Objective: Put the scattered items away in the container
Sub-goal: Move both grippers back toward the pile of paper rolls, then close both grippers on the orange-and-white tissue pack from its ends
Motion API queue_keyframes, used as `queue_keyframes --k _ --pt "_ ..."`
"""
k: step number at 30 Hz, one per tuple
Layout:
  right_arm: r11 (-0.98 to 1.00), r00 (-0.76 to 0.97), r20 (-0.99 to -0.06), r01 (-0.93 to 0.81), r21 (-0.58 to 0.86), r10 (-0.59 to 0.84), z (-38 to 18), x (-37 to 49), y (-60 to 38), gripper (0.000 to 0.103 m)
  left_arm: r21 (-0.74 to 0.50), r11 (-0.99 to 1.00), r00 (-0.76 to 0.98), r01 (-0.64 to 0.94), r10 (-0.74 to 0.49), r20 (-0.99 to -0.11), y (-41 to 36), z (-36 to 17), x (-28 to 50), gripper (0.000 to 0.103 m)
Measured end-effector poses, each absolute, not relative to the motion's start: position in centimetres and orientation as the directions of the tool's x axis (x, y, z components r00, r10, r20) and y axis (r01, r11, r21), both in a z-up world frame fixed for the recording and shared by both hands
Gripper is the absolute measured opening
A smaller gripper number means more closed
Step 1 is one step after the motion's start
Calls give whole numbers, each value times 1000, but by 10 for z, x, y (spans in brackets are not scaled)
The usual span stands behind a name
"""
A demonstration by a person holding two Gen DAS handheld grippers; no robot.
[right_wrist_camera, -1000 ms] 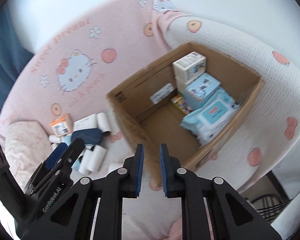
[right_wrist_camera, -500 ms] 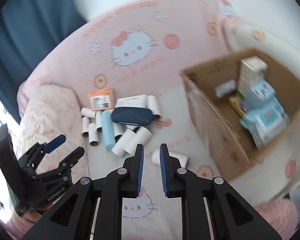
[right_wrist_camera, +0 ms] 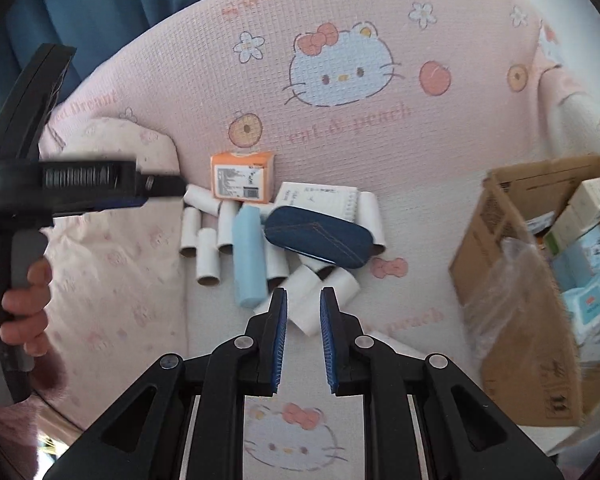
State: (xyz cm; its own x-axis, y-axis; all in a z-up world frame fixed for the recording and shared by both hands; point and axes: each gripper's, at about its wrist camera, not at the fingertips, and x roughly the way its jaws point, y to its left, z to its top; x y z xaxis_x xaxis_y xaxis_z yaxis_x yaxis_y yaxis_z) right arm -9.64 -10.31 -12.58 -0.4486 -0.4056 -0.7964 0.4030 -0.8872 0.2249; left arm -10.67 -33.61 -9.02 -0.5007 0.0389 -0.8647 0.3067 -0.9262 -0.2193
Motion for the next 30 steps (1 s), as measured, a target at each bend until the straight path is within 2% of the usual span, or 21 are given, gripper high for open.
queue_keyframes --k 5,8,11,14,17,19,21,22,25,30 --pt "-877 -421 -790 379 294 -447 -133 -130 -120 13 -156 -938 -530 309 -33 -847 -371 -110 -141 65" --pt "-876 -397 -804 383 293 -443 -140 -145 -132 13 -143 -952 -524 270 -21 -852 -391 -137 -154 65" --pt "-885 -380 -821 362 293 -427 -152 -160 -141 13 -170 -957 -606 234 -7 -796 -412 -156 -150 65" --pt "-886 -368 -815 305 349 -447 -166 -177 -144 13 -48 -976 -632 213 -100 -768 -421 -171 -150 65" --pt "-876 -360 -799 219 430 -482 -181 -198 -146 15 -42 -991 -652 128 -52 -757 -427 -184 -152 65" --pt "-865 -354 -790 171 472 -501 -191 -215 -153 26 -73 -991 -667 112 -21 -745 -434 -191 -155 65" --pt "-848 -356 -773 149 508 -526 -198 -232 -161 57 -152 -981 -681 118 32 -731 -447 -199 -159 65" --pt "-843 -369 -763 137 520 -531 -201 -239 -166 61 -189 -974 -682 127 53 -729 -452 -204 -161 65" --pt "-825 -373 -745 114 554 -553 -210 -264 -183 62 -321 -934 -681 154 136 -720 -472 -224 -170 65" --pt "-794 -369 -726 57 605 -580 -232 -296 -208 63 -436 -872 -721 224 153 -675 -496 -255 -172 65"
